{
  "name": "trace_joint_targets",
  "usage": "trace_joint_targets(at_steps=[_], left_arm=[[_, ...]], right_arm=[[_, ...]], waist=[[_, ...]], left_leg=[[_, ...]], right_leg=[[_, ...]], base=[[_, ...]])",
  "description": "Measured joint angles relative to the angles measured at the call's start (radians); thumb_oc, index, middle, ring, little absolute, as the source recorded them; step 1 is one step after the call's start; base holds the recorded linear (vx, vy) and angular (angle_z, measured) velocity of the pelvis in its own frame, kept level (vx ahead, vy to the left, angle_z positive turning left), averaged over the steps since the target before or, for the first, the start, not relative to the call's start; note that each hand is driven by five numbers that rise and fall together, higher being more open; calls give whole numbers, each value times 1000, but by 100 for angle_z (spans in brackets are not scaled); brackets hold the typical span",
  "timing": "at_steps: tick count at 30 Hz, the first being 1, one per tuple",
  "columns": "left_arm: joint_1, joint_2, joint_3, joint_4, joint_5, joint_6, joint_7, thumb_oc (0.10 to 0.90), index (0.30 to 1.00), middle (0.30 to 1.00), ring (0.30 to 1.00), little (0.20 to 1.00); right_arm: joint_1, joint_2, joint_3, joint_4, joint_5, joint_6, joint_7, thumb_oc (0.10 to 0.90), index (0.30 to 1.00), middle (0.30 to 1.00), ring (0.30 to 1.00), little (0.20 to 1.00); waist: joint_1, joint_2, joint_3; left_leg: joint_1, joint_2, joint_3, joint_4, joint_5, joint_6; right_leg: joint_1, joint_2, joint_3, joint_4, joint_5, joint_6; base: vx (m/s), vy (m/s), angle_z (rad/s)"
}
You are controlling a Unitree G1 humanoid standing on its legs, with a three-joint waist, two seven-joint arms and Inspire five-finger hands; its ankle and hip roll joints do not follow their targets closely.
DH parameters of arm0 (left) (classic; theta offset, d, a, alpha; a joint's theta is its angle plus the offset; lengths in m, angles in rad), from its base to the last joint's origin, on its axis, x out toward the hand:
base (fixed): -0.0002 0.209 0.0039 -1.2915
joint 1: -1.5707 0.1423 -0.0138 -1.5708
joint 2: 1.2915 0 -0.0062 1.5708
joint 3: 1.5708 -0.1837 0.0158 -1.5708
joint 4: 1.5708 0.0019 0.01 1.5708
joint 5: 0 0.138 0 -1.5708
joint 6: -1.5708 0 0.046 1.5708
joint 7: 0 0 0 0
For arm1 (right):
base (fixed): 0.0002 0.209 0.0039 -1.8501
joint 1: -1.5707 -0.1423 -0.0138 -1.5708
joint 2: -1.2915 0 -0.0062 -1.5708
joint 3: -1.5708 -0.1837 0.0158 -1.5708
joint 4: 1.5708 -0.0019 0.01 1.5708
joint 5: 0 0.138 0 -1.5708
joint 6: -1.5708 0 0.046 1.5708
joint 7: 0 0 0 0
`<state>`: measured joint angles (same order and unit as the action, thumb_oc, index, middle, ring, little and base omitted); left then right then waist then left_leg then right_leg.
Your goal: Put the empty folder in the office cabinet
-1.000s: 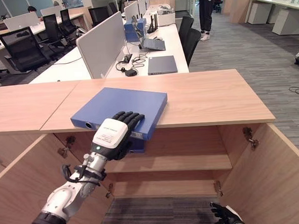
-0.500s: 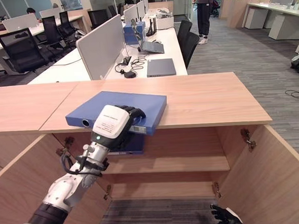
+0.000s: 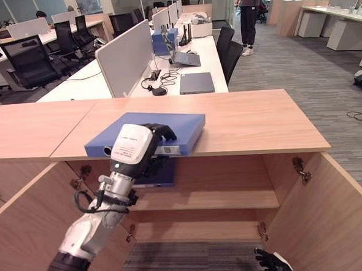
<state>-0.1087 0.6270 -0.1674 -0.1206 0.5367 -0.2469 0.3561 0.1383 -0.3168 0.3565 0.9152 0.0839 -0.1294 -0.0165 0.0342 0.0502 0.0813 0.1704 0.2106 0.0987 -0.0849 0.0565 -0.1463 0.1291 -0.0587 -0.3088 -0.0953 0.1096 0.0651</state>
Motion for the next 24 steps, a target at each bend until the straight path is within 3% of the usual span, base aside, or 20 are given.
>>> trace_joint_targets(at_steps=[4, 10, 17, 21, 24], left_arm=[[2, -72, 102, -174, -334, 0, -23, 400, 300, 300, 300, 300], [-39, -100, 85, -266, -772, -28, -133, 400, 300, 300, 300, 300], [-120, -91, 54, -370, -1229, -20, -317, 400, 300, 300, 300, 300], [-126, 55, 7, -419, -1410, -5, -437, 400, 300, 300, 300, 300], [-124, 242, 11, -425, -1489, 38, -499, 400, 300, 300, 300, 300]], right_arm=[[-2, 1, -10, 0, 1, 9, -1, 800, 900, 900, 900, 900], [-27, 0, -13, 4, 16, 30, 2, 800, 900, 900, 900, 900], [-53, -9, -13, 36, 17, 62, 32, 800, 900, 900, 900, 900], [-64, -17, -14, 74, 18, 65, 40, 800, 900, 900, 900, 900], [-59, -37, -15, 75, 36, 66, 46, 800, 900, 900, 900, 900]], waist=[[1, 0, 0], [0, 7, 2], [2, 45, 7], [2, 60, 10], [1, 70, 21]], left_leg=[[-6, -1, -8, 0, 0, 1], [-14, -5, -26, 0, 2, 2], [-17, -7, -34, 0, 5, 9], [-19, -15, -37, 0, 4, 10], [-14, -23, -48, 0, -3, 8]], right_leg=[[-1, -1, -5, 0, 0, 0], [0, -5, -17, 0, -3, -3], [4, -8, -32, 0, -7, 0], [7, -16, -39, 0, -8, 1], [15, -24, -43, 0, -9, 5]], base=[[-11, 4, 4], [-3, 13, 6], [-11, 27, 5], [-10, 23, 5], [-12, 20, 6]])
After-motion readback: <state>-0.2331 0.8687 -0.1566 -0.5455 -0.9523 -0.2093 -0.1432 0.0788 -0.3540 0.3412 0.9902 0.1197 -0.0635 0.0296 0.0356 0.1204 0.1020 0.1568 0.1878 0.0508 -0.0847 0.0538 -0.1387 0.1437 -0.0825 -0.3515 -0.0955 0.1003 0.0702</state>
